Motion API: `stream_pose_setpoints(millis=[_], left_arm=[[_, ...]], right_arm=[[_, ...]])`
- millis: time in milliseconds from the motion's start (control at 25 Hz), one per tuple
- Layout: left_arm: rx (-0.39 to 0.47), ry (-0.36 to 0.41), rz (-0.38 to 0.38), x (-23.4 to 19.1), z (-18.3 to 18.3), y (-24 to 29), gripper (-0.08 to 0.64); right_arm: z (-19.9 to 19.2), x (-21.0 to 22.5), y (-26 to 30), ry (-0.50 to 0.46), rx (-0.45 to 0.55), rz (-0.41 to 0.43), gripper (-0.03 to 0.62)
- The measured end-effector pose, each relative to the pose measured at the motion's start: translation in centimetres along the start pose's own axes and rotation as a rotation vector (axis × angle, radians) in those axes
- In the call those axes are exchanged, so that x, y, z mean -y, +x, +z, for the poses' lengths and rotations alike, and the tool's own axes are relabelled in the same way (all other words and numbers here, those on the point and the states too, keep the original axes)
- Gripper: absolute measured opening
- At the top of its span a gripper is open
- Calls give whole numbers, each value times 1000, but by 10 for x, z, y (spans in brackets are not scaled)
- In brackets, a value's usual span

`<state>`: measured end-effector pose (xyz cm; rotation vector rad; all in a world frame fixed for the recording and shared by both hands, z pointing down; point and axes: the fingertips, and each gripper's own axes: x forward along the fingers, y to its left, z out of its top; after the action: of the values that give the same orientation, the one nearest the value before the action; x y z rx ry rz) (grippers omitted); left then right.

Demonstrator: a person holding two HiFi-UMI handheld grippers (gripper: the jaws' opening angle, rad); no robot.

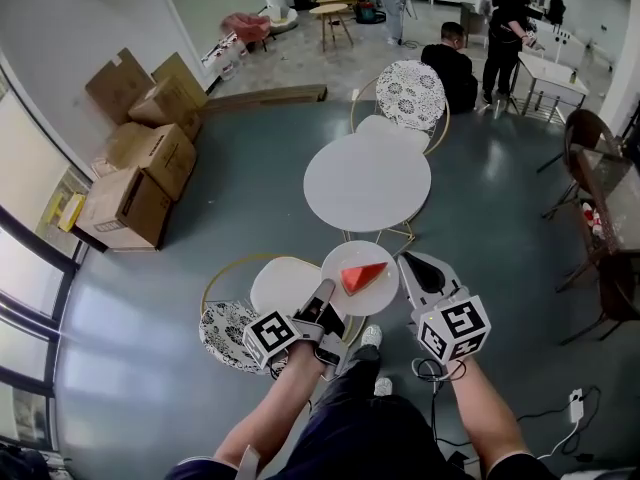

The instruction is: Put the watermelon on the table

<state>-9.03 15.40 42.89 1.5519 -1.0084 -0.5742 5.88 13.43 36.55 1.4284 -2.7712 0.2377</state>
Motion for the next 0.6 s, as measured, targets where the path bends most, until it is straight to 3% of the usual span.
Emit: stream_pose_setpoints(millis=[360, 600], left_arm=[[-23, -5, -37, 0, 12, 75, 18], [-24, -31, -50, -10, 43, 131, 18]], right_arm=[[-3, 53, 31, -23, -27, -28, 3], [4, 89, 80, -65, -48, -37, 3]])
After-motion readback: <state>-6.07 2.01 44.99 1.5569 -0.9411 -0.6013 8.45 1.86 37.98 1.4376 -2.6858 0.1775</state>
